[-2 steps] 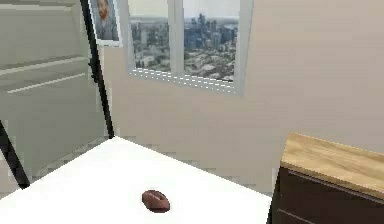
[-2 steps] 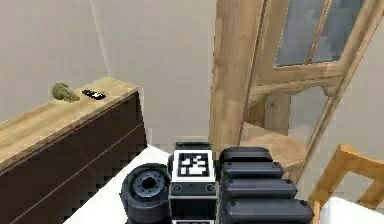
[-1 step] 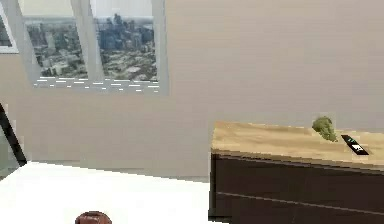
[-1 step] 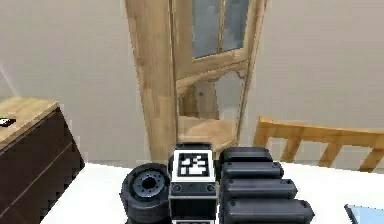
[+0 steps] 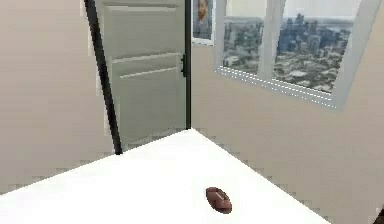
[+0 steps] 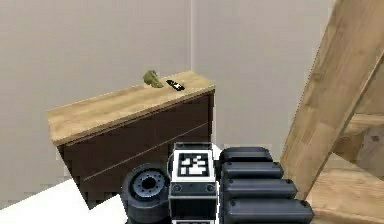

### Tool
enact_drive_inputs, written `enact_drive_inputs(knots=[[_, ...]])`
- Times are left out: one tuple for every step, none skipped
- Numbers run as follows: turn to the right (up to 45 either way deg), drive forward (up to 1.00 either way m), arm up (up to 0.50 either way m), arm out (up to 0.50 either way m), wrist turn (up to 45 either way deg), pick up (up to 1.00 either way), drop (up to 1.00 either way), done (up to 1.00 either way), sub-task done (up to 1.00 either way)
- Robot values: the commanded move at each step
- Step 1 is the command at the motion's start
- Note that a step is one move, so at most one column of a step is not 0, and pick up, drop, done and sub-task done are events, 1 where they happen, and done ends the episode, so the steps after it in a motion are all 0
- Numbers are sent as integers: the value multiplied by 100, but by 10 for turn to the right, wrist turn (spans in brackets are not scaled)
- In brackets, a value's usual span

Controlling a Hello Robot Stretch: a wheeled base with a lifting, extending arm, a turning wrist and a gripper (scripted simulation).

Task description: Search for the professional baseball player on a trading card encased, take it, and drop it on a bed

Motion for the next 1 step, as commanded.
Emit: enact_drive_inputs(knots=[[-450,0,0,0,0,0,0,0,0]])
